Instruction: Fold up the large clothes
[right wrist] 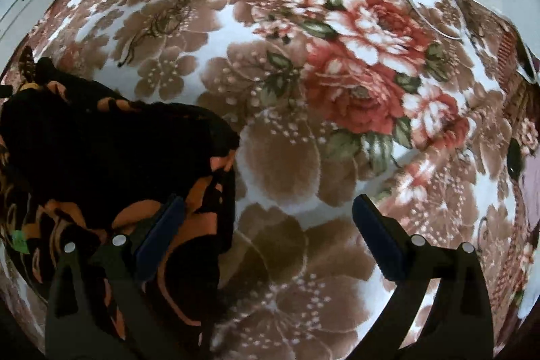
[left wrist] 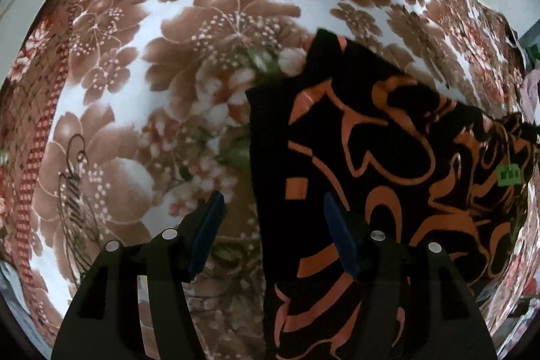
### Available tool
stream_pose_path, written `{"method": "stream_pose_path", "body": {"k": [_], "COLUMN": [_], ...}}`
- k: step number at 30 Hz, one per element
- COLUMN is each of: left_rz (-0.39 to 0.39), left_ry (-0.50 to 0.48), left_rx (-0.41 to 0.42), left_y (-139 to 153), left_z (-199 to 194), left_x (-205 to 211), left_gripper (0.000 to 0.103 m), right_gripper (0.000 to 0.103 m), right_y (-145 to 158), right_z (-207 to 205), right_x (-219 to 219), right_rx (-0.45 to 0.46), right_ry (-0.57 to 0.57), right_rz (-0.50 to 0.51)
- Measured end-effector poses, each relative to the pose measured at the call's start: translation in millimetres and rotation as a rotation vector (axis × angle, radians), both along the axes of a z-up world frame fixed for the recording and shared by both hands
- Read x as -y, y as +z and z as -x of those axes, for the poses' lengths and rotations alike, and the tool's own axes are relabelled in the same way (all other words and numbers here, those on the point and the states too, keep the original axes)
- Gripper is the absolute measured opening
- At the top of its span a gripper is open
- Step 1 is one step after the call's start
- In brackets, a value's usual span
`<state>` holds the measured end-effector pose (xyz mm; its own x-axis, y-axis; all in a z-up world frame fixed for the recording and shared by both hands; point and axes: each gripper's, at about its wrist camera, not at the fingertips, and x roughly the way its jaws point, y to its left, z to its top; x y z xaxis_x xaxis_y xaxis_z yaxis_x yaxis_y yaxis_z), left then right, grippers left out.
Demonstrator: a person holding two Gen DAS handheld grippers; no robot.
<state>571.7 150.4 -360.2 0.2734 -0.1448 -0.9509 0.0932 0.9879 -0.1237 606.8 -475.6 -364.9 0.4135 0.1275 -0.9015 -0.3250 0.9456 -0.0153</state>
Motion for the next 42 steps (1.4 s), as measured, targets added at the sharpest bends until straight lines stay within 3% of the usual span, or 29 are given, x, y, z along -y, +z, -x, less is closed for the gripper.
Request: {"method": "stream_pose_path", "body": {"k": [5, 8, 14, 22, 27, 31, 33, 40, 42], "left_rz": [0.056, 0.076, 0.066, 0.062, 0.069, 0.073, 0.063, 0.042, 0.049], "left_ry": [0.027, 0.037, 0.014, -0.013, -0.042, -0.108, -0.097, -0.172, -0.204], "left_rx": [0.029, 0.038, 0.033, 0.048, 0.048, 0.051, 0.041, 0.057, 0.052], "left_y": [6, 7, 2, -1, -4, -5, -6, -10, -13], "left_z": [5, 5, -2, -22, -30, -34, -41, -66, -74], "left_x": [2, 7, 21, 23, 21, 27, 25, 31, 34], "left_gripper": [0.062, 0.062, 0.062, 0.064, 0.064, 0.064, 0.064, 0.064, 0.064], "right_gripper": [0.098, 0.098, 0.098, 0.097, 0.082, 0.082, 0.074, 0.074, 0.057], "right_y": [23, 15, -6, -6, -20, -30, -33, -44, -46], "right_z": [13, 17, -2, -40, -57, -65, -68, -75, -76], "right_x": [25, 26, -11, -35, -40, -41, -41, -44, -43], "right_rx": [0.0, -0.029, -0.044, -0.055, -0.123, -0.175, -0.195, -0.245, -0.258], "right_ry": [-0.033, -0.018, 0.028, 0.055, 0.066, 0.054, 0.052, 0.036, 0.034], "right_rz": [-0.091, -0.05, -0.05, -0.12, -0.191, -0.265, -0.306, -0.394, -0.425]}}
